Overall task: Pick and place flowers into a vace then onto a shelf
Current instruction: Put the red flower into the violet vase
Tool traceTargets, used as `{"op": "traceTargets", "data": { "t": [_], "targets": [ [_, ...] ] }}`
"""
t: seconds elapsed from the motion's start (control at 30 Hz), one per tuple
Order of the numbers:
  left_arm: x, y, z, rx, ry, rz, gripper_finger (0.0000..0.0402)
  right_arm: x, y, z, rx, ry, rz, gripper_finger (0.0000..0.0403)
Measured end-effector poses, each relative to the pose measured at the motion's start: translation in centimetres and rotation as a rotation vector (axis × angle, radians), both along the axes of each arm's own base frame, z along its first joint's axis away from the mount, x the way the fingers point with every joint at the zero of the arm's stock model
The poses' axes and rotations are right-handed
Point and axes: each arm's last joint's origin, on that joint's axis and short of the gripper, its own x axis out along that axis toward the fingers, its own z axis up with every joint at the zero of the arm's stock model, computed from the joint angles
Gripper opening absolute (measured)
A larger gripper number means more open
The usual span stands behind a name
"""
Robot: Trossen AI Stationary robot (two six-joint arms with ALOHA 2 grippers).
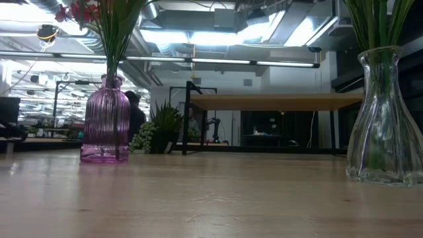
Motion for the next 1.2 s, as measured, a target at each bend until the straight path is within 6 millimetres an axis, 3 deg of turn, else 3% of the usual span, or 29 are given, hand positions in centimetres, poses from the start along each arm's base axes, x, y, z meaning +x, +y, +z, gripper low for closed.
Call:
{"op": "traceTargets", "data": {
  "t": [0.33,0.53,0.8,1.03,1.2],
  "targets": [
    [1.1,1.4,-0.9,0.0,0.0,0.071,0.0003,0.9,0.0,-2.5,0.02,0.152,-0.161,0.0],
    [1.5,1.8,-0.9,0.018,0.013,0.093,0.0003,2.0,-0.1,-3.6,-0.024,0.209,-0.165,0.0],
    [1.5,2.0,-0.6,0.073,0.053,0.099,0.0003,1.6,-2.9,-5.4,0.033,0.059,-0.098,0.0],
    [-0.5,1.4,0.4,0.092,0.075,-0.003,0.0003,0.5,-3.4,-6.1,0.033,-0.003,-0.108,0.0],
    [-2.4,1.1,-0.5,0.054,0.071,-0.092,0.0003,0.5,-3.3,-6.3,0.058,0.002,-0.077,0.0]
  ]
}}
